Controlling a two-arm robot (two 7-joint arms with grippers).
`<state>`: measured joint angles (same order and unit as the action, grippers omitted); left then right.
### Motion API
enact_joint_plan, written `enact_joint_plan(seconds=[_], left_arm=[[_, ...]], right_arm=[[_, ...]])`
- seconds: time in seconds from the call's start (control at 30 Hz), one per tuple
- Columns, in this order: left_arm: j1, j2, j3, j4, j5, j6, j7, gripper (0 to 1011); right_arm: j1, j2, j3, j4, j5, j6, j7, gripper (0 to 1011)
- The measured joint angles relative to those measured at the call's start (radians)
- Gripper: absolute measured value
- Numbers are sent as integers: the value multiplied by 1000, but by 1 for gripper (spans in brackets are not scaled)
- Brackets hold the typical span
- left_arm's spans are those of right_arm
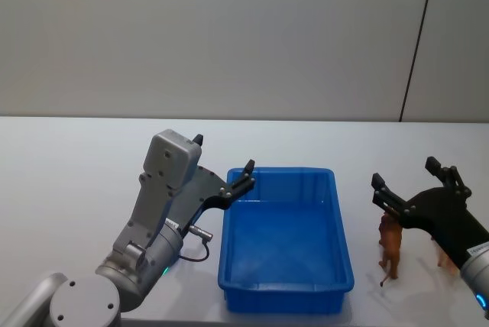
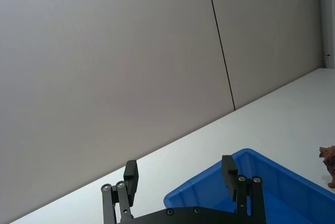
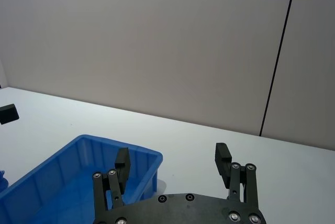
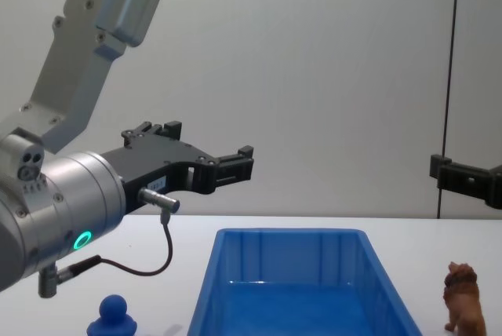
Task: Pick up the two dolls from the table and place them into the box.
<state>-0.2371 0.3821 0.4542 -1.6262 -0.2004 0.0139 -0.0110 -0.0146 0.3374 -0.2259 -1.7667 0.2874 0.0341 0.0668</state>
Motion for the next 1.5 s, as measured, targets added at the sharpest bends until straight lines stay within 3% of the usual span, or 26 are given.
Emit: enact_joint_plan(seconds=[1.03,1.5], left_arm=[[0,0,0,0,0,0,0,1001],[0,0,0,0,0,0,0,1001]], right_arm=[[1,0,1,1,1,0,1,1001],[8,32,38,20,60,28,29,1001]])
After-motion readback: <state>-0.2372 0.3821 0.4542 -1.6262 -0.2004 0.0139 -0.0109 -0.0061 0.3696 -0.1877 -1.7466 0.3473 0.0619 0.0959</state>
